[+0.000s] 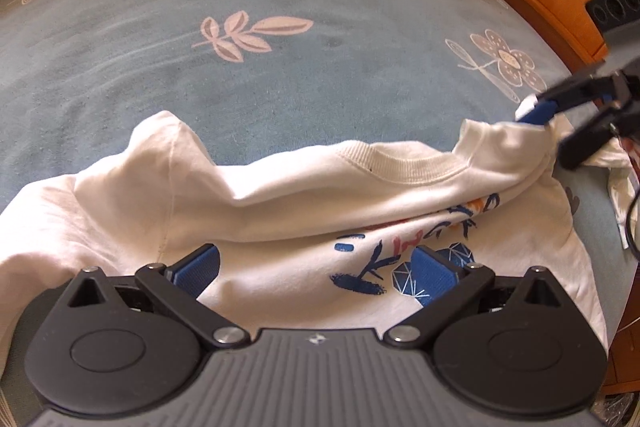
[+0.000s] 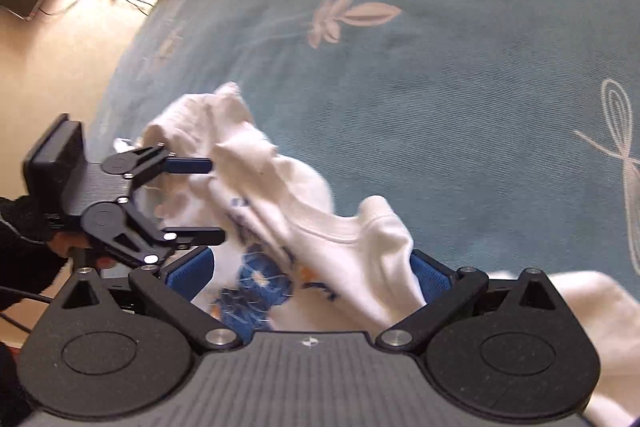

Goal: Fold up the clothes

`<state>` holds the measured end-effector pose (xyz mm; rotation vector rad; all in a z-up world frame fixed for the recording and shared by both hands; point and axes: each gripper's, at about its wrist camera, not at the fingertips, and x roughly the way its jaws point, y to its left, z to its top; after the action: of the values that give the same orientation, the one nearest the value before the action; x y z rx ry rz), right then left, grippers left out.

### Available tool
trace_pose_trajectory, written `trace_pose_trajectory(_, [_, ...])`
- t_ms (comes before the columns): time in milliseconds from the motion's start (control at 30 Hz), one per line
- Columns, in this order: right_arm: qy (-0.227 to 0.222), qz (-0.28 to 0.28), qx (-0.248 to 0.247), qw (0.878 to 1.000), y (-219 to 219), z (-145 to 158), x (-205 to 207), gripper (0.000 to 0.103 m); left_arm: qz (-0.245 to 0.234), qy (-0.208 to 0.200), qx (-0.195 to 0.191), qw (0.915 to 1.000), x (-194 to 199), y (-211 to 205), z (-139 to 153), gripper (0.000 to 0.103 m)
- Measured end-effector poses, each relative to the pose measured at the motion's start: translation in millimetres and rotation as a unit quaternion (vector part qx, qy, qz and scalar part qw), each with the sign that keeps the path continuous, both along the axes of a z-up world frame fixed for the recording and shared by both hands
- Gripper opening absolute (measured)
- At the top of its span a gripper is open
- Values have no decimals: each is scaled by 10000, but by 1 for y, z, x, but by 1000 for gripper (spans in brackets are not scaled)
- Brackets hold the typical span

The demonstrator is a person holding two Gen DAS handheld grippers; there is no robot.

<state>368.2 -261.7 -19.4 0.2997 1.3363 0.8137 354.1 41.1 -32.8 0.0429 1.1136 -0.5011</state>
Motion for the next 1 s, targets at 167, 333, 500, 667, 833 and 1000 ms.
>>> trace_pose_trajectory(167, [400, 269, 31, 9988, 11, -12, -32, 103, 56, -232, -52, 9997, 11, -1, 16, 101])
trace_pose_trajectory(333, [670, 453, -327, 9962, 20, -41, -66, 103, -256, -604, -86, 9978, 33, -19, 26, 101])
trace_pose_trajectory(500, [525, 303, -353, 9975, 18, -40, -76, 103, -599, -840, -144, 9946, 58, -39, 28, 102])
trace_pose_trajectory(667, [-22, 181, -303, 9994, 8, -9, -65, 103, -702, -510, -75, 9962, 65, -55, 8, 101])
trace_pose_trajectory(833, [-479, 40, 50, 9988, -3, 26, -41, 103, -311, -340, -57, 9989, 42, -30, 6, 101])
trace_pose_trajectory(1000, [-560, -316, 143, 9978, 0, 10, -3, 103, -1, -270, 9, 9996, 32, -7, 10, 101])
